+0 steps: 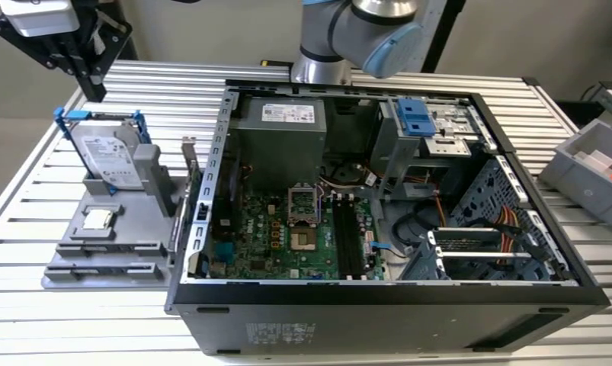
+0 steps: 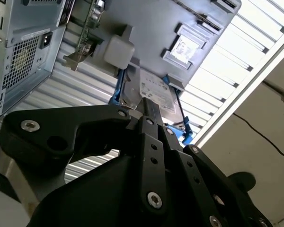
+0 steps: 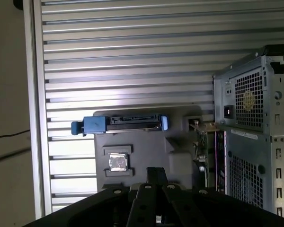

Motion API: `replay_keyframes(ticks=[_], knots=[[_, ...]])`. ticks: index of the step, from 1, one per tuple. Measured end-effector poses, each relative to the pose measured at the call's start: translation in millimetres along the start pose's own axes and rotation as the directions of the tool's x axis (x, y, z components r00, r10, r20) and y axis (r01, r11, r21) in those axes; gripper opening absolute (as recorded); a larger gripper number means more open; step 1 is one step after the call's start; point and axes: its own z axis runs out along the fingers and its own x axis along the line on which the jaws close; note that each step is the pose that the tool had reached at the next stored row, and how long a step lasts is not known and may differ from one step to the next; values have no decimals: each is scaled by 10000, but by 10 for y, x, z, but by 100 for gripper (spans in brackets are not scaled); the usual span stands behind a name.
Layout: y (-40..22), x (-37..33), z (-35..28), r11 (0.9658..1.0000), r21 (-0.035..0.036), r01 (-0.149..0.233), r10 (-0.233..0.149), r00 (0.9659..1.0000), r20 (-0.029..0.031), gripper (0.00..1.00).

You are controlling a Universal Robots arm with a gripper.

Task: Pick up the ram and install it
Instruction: 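Reach for the ram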

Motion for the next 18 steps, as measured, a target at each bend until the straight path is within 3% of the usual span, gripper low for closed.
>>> replay_keyframes(ticks=[9, 18], knots=[[-6, 103, 1, 10000, 1, 82, -82, 10000, -3, 0], [-11, 118, 1, 10000, 1, 99, -99, 10000, -5, 0]])
